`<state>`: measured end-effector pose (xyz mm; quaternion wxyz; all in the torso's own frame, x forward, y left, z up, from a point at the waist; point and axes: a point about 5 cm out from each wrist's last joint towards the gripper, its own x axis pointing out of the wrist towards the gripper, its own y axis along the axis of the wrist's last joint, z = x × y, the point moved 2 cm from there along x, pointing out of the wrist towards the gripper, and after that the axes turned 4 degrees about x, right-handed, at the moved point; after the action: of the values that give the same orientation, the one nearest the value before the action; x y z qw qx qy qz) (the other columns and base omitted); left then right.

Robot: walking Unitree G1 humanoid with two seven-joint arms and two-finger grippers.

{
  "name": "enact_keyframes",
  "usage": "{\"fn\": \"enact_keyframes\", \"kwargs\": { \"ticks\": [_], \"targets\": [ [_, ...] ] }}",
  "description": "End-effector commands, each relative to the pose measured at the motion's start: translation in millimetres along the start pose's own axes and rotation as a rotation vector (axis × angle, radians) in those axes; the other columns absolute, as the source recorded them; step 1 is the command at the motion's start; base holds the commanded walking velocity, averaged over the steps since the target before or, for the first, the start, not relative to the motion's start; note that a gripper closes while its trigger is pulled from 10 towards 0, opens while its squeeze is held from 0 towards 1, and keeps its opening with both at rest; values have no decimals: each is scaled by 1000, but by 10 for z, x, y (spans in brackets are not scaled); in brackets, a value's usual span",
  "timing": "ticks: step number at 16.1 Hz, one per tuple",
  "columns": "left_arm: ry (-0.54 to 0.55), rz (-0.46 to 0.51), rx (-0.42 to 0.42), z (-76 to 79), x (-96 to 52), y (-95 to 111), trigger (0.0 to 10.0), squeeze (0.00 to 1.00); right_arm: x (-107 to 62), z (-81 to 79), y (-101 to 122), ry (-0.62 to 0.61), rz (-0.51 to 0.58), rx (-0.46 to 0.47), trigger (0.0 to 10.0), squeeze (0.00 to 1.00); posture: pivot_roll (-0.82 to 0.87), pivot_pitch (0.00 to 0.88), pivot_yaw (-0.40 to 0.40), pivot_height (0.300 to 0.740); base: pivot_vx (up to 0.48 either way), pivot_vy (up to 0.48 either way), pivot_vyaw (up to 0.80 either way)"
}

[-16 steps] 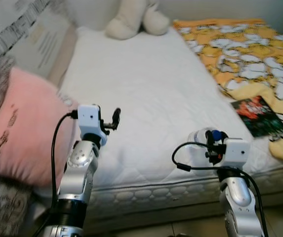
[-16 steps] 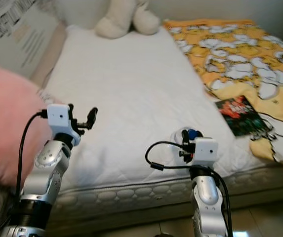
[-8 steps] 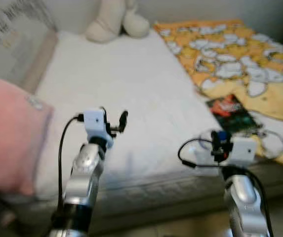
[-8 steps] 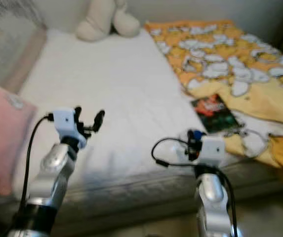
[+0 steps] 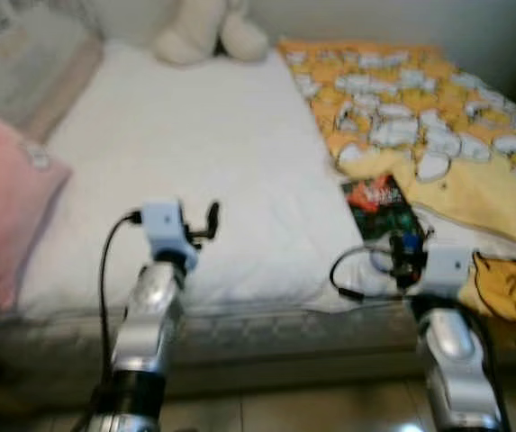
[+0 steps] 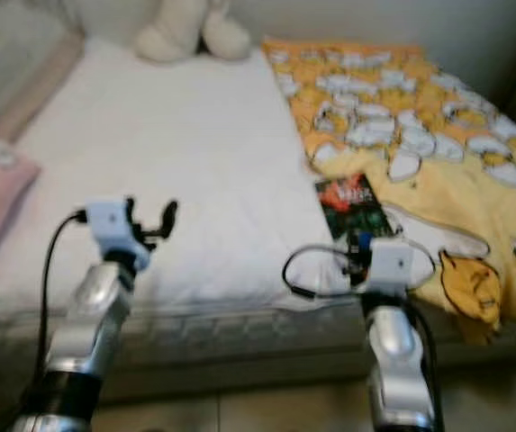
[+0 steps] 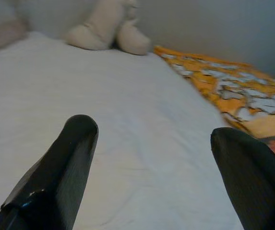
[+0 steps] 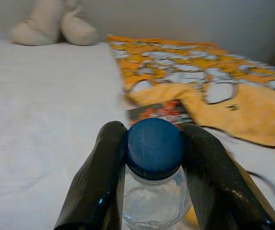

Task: Clean up the room

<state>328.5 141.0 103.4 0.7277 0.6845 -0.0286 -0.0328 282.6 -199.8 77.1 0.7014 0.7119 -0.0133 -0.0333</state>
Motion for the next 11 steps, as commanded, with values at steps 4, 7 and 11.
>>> {"fn": "enact_keyframes", "kwargs": {
  "ticks": [4, 7, 11],
  "targets": [
    [-12, 2, -2, -39, -27, -7, 10000, 0, 55, -53, 17, 13, -1, 47, 0, 0, -44, 0, -2, 740, 0, 0, 730],
    [-56, 34, 7, 36, -44, 36, 10000, 0, 55, -50, -17, 18, -15, 49, 0, 0, -41, 0, -5, 740, 0, -480, 708],
    [-66, 39, -7, 57, -58, 29, 10000, 0, 81, -70, -32, 33, -23, 47, 0, 0, -36, 0, -11, 740, 0, -452, 705]
  ]
}}
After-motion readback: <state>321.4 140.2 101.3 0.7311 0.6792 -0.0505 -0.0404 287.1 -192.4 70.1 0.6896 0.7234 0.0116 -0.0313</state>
